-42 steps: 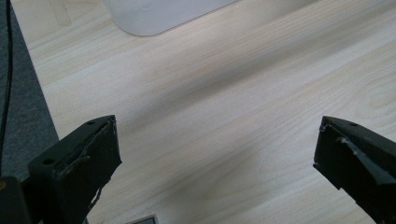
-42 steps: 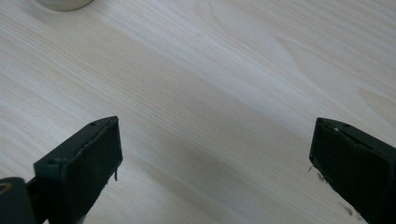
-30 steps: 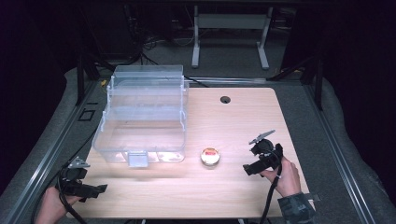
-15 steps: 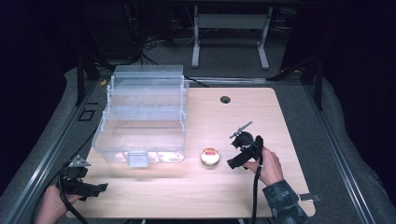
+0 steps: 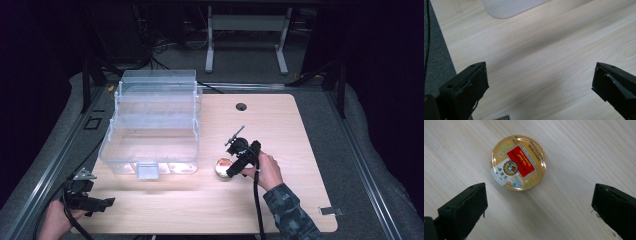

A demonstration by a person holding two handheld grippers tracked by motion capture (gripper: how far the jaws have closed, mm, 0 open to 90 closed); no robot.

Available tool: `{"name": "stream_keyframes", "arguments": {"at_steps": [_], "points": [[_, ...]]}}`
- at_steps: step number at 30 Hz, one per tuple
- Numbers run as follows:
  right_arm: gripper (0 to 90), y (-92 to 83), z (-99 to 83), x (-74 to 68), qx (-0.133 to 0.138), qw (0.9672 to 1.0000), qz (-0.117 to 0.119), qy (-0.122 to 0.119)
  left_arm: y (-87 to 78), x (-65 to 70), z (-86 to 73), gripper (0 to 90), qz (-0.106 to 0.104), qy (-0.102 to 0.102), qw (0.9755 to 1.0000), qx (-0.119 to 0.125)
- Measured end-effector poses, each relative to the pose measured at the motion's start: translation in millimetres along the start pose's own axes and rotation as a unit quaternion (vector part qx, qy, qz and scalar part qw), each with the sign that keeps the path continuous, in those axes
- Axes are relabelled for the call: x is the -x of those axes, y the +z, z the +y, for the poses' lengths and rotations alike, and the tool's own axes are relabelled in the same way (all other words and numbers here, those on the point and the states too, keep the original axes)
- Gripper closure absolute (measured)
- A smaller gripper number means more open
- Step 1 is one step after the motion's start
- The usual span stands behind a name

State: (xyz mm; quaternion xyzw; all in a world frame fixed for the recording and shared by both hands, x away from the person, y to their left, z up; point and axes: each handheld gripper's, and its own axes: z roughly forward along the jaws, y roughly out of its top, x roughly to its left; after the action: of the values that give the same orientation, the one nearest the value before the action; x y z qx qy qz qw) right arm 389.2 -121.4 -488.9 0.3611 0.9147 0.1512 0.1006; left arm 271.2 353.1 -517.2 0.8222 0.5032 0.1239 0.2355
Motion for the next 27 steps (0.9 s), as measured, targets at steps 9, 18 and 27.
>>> {"name": "stream_keyframes", "arguments": {"at_steps": [9, 18, 27], "points": [[0.0, 24.0, 20.8, -10.4, -0.023, 0.9994, 0.013, -0.023, 2.3, -0.2, -0.7, 0.4, -0.004, 0.0, 1.0, -0.001], [8.0, 41.7, 32.1, -17.3, -0.046, 0.9981, 0.02, -0.037, 0.7, -1.8, -2.2, 0.5, -0.002, -0.002, 1.0, -0.002], [16.9, 51.4, 36.6, -22.4, -0.073, 0.9961, 0.003, -0.05, 0.5, -2.3, -2.5, 0.5, -0.005, -0.002, 1.0, -0.006]]}}
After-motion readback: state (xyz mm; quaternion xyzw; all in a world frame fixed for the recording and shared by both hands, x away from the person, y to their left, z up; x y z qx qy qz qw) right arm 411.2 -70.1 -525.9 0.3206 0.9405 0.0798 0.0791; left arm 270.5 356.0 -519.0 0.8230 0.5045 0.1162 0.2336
